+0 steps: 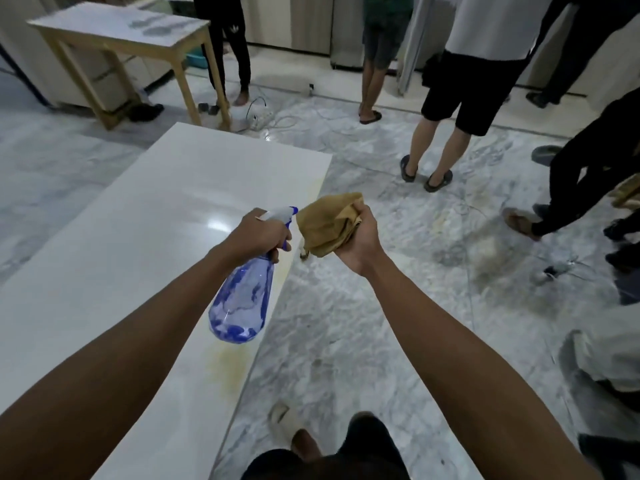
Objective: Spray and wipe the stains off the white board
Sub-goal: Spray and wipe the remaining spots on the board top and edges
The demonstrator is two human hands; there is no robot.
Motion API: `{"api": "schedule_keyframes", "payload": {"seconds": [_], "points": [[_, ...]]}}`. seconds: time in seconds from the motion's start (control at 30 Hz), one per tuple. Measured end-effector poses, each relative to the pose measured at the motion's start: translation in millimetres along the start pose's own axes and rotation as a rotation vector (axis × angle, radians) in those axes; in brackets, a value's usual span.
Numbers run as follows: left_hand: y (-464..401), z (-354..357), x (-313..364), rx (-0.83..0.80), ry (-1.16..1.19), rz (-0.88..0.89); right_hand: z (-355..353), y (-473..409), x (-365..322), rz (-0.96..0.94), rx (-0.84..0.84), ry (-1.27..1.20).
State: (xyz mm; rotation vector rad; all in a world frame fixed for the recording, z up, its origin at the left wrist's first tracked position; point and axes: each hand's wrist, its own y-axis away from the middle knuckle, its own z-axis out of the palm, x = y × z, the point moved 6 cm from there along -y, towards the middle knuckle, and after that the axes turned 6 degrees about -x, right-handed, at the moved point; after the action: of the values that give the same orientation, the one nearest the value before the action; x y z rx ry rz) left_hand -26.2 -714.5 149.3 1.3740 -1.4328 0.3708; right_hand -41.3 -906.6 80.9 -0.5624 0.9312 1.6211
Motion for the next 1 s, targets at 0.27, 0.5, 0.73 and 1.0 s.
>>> {"api": "schedule_keyframes", "payload": {"seconds": [0.27, 0.5, 0.73, 1.0], "points": [[-76, -39, 23, 0.021, 0.062, -0.057, 11, -104, -21, 0.05, 0.021, -0.021], [-144, -64, 30, 0.044, 0.092, -0.109, 12, -200, -30, 0.129, -0.022, -0.041], [-233, -74, 43, 0.094, 0.168, -0.234, 2, -293, -38, 0.216, -0.023, -0.045], [-310, -88, 53, 0.158, 0.101, -0.249, -41, -341, -24, 0.363, -0.045, 0.201]]}}
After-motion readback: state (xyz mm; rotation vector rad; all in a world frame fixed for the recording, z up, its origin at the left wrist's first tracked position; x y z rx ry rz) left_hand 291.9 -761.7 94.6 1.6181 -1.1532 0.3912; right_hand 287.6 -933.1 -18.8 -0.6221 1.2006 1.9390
